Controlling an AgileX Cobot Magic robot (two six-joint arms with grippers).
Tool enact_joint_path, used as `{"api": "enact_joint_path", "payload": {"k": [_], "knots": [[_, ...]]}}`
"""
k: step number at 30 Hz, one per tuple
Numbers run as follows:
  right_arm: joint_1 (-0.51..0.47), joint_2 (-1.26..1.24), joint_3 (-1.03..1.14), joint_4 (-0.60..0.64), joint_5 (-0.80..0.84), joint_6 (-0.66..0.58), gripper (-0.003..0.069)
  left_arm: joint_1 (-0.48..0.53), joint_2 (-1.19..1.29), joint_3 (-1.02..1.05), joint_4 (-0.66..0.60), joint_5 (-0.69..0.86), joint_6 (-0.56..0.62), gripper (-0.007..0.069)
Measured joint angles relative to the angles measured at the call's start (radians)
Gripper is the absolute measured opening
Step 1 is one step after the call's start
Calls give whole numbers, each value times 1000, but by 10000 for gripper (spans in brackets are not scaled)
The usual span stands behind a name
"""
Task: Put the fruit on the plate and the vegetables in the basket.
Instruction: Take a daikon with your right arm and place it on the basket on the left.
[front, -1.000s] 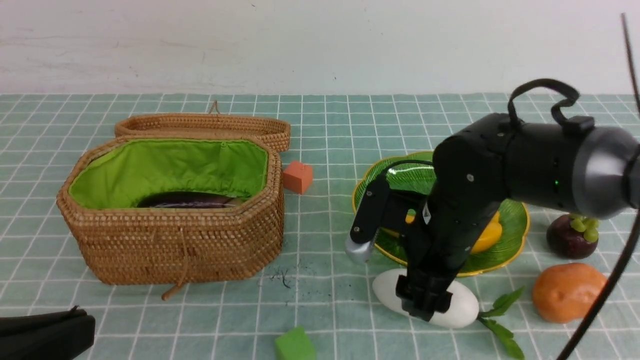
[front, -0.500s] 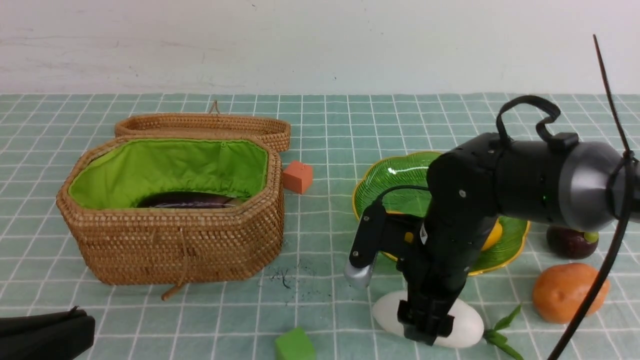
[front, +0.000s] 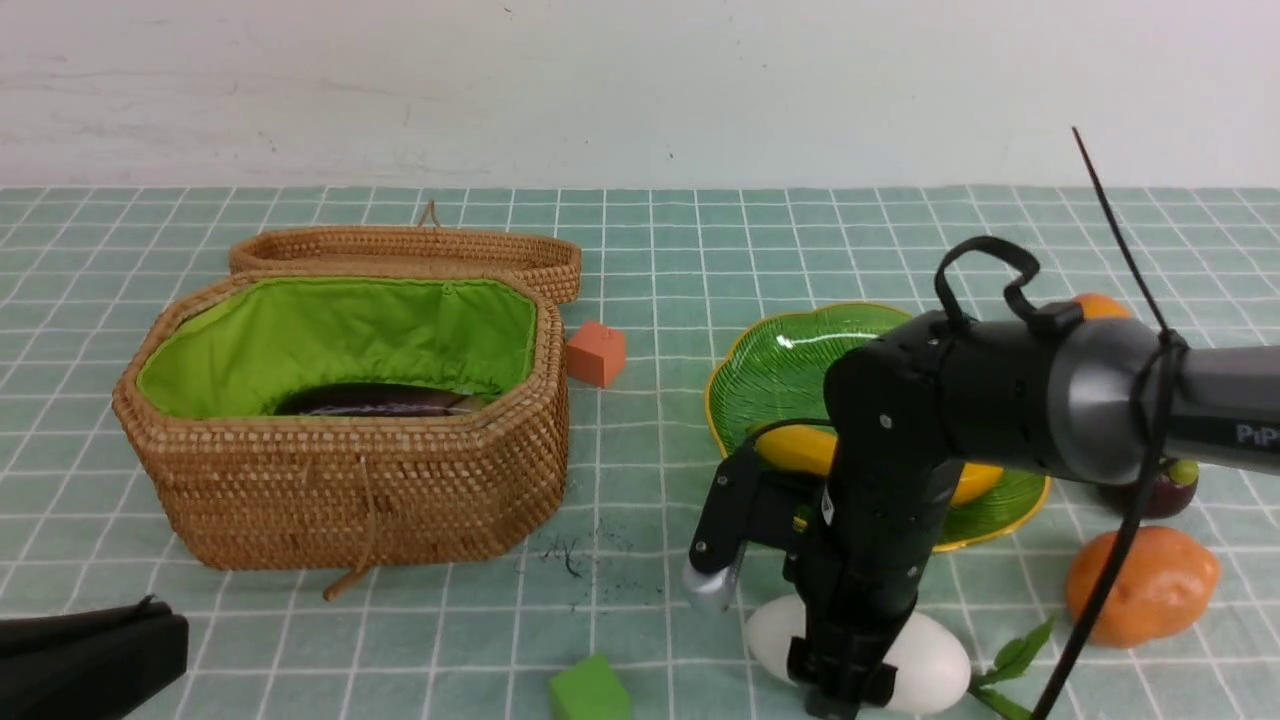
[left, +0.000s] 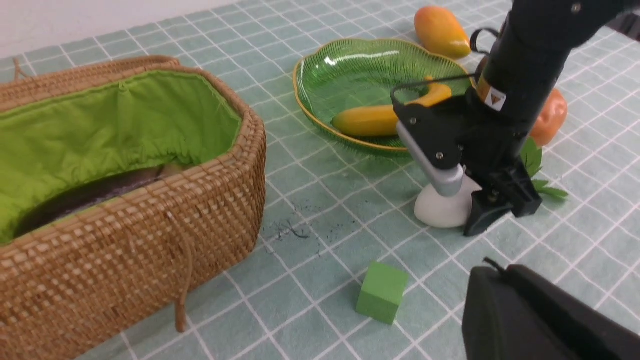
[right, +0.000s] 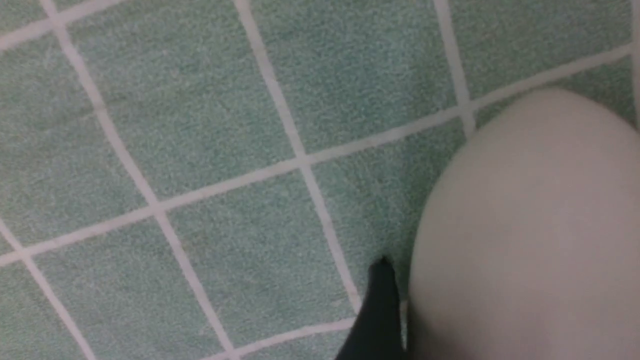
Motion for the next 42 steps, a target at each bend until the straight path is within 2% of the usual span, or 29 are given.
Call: {"api": "enact_joint_path", "payload": {"k": [3, 28, 37, 42], "knots": [[0, 2, 0, 0, 0, 0, 519, 0, 0, 0, 0, -2, 0, -13], [0, 2, 0, 2, 0, -18, 518, 0, 0, 0, -5, -2, 0, -13], [0, -41, -108, 31, 97, 79, 518, 0, 0, 0, -6, -1, 0, -13], [0, -116, -278, 131, 177, 141, 518, 0, 0, 0, 0, -1, 0, -13]]}}
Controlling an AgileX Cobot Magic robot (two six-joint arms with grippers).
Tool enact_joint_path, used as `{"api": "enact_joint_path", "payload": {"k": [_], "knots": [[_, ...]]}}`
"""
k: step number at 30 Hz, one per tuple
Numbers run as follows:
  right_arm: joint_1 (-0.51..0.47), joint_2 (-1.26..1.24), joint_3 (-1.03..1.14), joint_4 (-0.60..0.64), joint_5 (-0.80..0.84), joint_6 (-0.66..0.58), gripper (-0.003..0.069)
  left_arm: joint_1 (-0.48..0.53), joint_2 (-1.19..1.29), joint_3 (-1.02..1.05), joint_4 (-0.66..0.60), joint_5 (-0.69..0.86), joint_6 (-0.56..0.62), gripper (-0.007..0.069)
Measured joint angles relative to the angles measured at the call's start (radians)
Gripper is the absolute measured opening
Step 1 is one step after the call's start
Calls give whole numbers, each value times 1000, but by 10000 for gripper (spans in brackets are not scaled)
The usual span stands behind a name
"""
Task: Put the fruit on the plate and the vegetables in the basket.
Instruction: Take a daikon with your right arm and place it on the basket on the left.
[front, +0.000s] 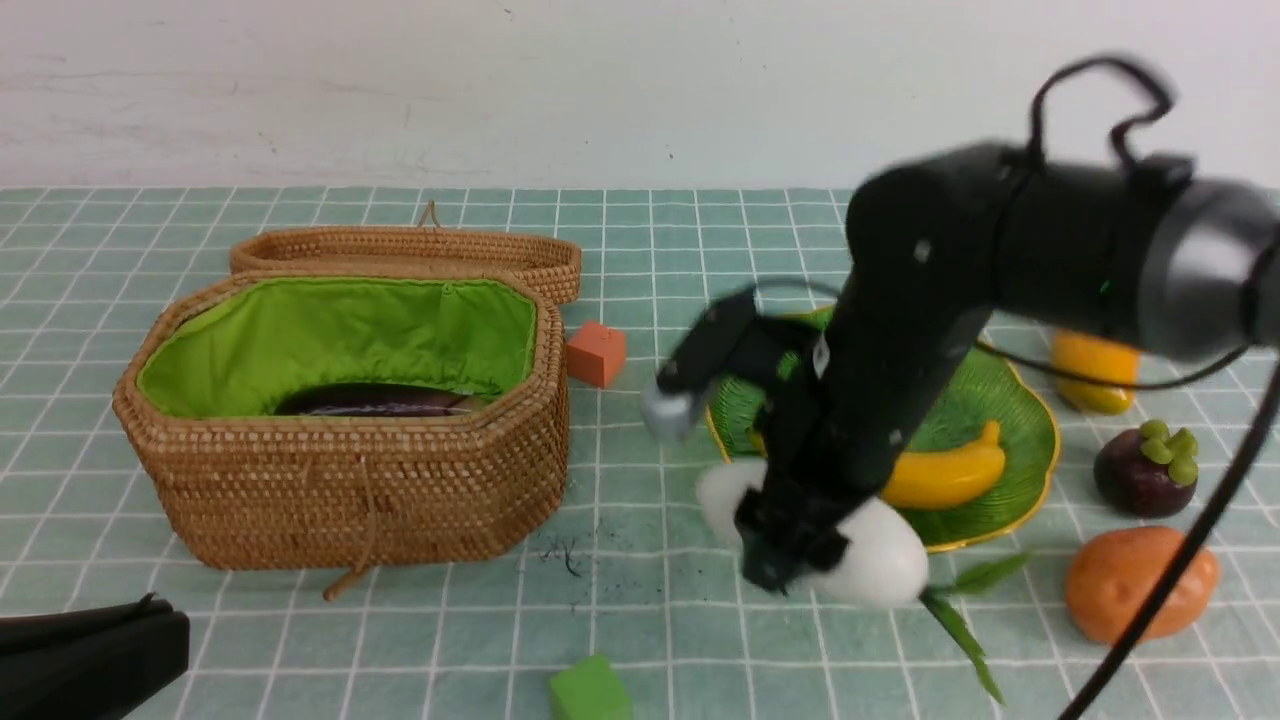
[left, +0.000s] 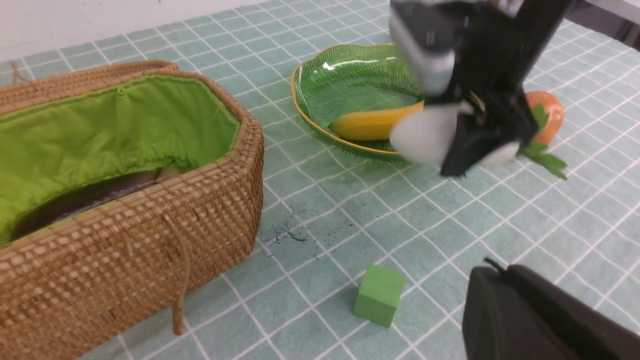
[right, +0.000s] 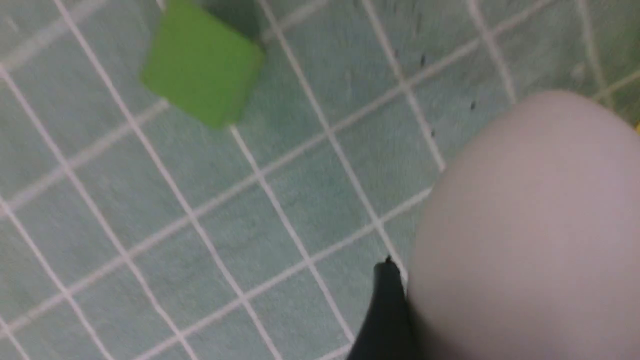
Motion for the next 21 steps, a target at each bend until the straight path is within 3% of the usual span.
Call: {"api": "enact_joint_path", "payload": {"k": [3, 5, 11, 12, 15, 17, 21], "knots": [[0, -2, -123, 112, -6, 1, 518, 0, 0, 0, 35, 0, -8, -13], [2, 16, -246, 252, -48, -48, 518, 0, 0, 0, 108, 0, -66, -13], [35, 112, -460, 566, -192, -302, 518, 0, 0, 0, 410, 1, -366, -13], [58, 173, -521, 685, -279, -411, 518, 0, 0, 0, 534, 1, -518, -13], [80, 231, -556, 766, -368, -506, 518, 0, 0, 0, 611, 1, -629, -13], [104, 317, -575, 838, -512, -657, 518, 0, 0, 0, 661, 1, -721, -13], [121, 391, -577, 870, -634, -764, 518, 0, 0, 0, 668, 0, -747, -13]]}}
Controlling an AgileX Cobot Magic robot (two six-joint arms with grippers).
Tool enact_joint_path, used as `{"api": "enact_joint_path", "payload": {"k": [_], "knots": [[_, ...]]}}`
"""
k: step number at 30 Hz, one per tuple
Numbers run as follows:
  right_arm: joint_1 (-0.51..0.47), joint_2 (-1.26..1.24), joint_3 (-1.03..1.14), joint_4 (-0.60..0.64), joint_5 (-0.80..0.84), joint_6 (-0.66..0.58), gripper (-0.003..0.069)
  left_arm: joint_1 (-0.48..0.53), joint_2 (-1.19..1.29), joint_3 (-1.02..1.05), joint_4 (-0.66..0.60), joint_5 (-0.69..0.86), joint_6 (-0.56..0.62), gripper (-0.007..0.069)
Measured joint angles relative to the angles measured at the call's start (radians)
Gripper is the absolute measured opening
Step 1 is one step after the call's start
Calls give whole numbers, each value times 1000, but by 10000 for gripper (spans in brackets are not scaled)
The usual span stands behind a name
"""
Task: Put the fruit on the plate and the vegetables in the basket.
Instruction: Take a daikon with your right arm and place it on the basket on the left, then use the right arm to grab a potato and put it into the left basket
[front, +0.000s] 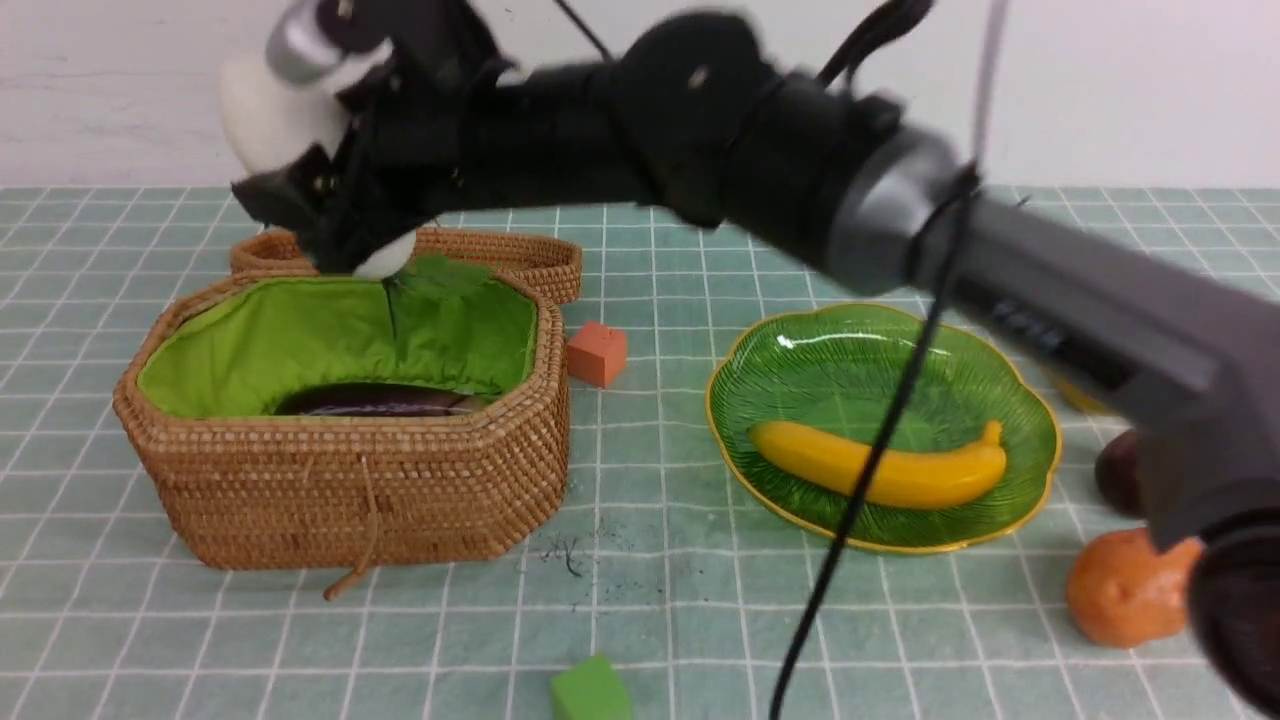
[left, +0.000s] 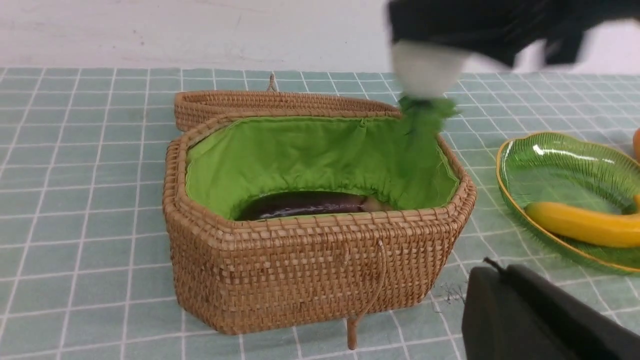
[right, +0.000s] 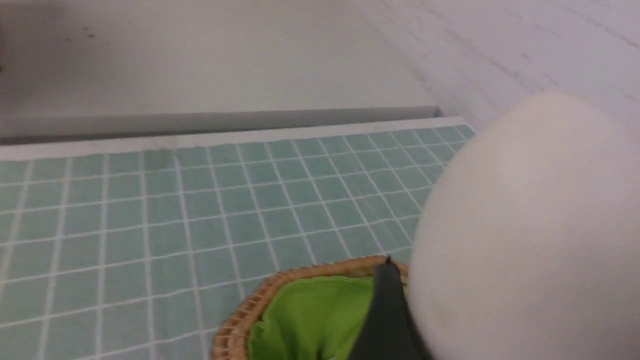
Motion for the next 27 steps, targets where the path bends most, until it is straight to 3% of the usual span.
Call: {"api": "enact_joint_path", "payload": {"k": [3, 5, 6, 8, 12, 14, 15, 16, 17, 19, 21, 22, 23, 25, 27], "knots": [[6, 39, 0, 13, -39, -13, 547, 0, 0, 0, 2, 0, -5, -13], [8, 42, 0, 13, -37, 22, 638, 0, 0, 0, 2, 1, -5, -13], [8, 42, 0, 13, -35, 27, 638, 0, 0, 0, 2, 2, -5, -13], [7, 26, 0, -18, 9, 108, 674, 0, 0, 0, 2, 11, -5, -13], [-10, -36, -1, -193, 186, 352, 642, 0, 0, 0, -20, 11, 2, -13], [-20, -65, -1, -294, 290, 484, 608, 0, 0, 0, -48, 7, 30, -13], [-33, -99, -1, -405, 408, 629, 563, 0, 0, 0, -96, -2, 75, -13], [-36, -110, -1, -438, 461, 670, 549, 0, 0, 0, -111, -4, 101, -13], [-48, -146, -1, -559, 586, 831, 484, 0, 0, 0, -182, -9, 171, -13], [-65, -201, -2, -749, 742, 985, 387, 0, 0, 0, -289, -11, 292, -13], [-78, -244, 9, -891, 802, 1085, 280, 0, 0, 0, -407, -12, 426, -13], [-80, -249, 9, -905, 802, 1085, 280, 0, 0, 0, -419, -12, 440, -13], [-96, -295, 32, -1016, 814, 1141, 186, 0, 0, 0, -515, -12, 553, -13], [-118, -351, 79, -1099, 817, 1215, 97, 0, 0, 0, -630, -12, 689, -13], [-133, -385, 114, -1124, 819, 1262, 62, 0, 0, 0, -684, -12, 750, -13]]}}
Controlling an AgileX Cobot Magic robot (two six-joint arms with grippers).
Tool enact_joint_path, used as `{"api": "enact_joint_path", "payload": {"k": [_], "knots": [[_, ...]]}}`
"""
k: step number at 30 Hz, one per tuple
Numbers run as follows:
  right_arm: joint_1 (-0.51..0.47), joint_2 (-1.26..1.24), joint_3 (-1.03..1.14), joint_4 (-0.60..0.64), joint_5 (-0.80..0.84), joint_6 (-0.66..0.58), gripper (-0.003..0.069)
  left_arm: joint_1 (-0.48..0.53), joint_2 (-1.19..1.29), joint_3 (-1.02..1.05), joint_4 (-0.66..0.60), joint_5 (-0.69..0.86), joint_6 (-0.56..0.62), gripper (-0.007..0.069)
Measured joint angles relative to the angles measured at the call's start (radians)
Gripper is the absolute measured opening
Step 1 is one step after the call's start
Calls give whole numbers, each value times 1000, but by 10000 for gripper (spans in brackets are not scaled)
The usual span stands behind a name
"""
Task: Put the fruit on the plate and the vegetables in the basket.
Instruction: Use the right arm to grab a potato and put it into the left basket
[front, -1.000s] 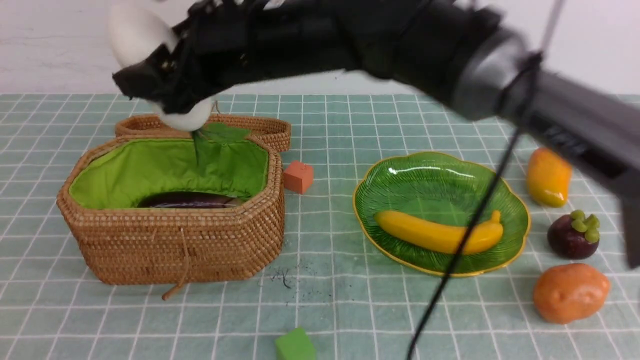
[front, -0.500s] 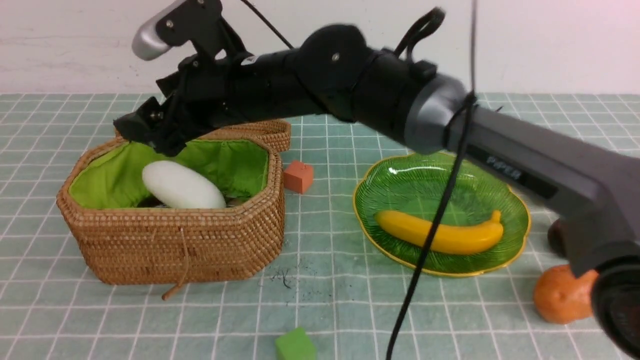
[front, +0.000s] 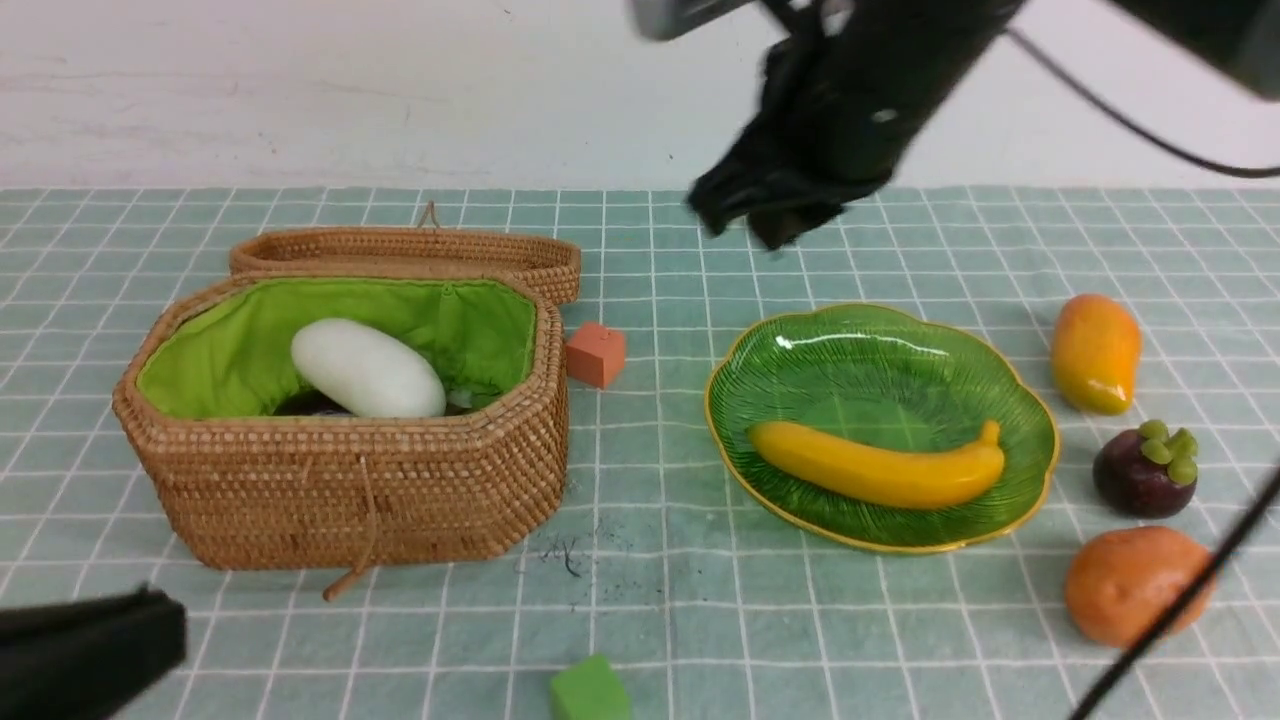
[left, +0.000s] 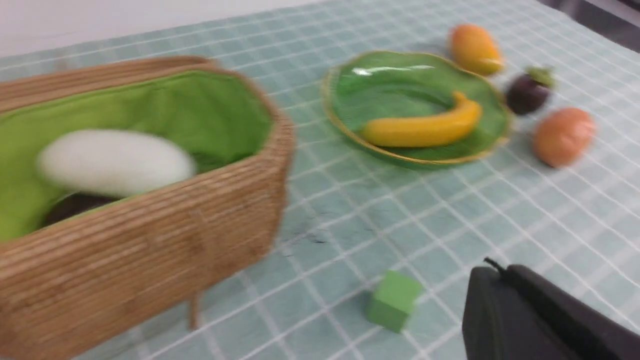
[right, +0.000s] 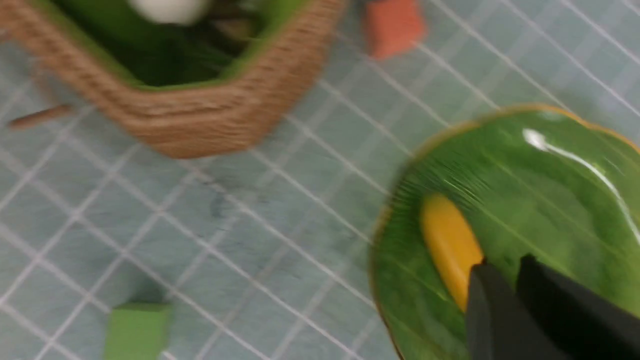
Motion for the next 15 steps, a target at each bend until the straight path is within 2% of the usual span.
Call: {"api": "enact_joint_path", "payload": {"k": [2, 3, 5, 7, 8, 9, 10, 11, 14, 15], "knots": [[-63, -92, 134, -33, 0, 115, 13, 0, 0, 0, -109, 1, 120, -13], [-97, -137, 198, -37, -1, 156, 12, 0, 0, 0, -154, 1, 166, -13], [-152, -185, 293, -41, -2, 208, 18, 0, 0, 0, -193, 1, 210, -13], [-269, -245, 491, -53, -2, 305, 62, 0, 0, 0, -233, 1, 258, -13], [-278, -247, 491, -53, -2, 305, 67, 0, 0, 0, -235, 1, 260, -13], [-323, -258, 557, -54, -2, 340, 100, 0, 0, 0, -242, 1, 269, -13], [-390, -264, 654, -42, -17, 394, 168, 0, 0, 0, -247, 1, 275, -13], [-398, -263, 676, -39, -27, 406, 178, 0, 0, 0, -248, 1, 274, -13], [-511, -261, 834, 56, -203, 478, 409, 0, 0, 0, -252, 1, 277, -13], [-515, -261, 846, 62, -227, 481, 422, 0, 0, 0, -254, 1, 277, -13]]}}
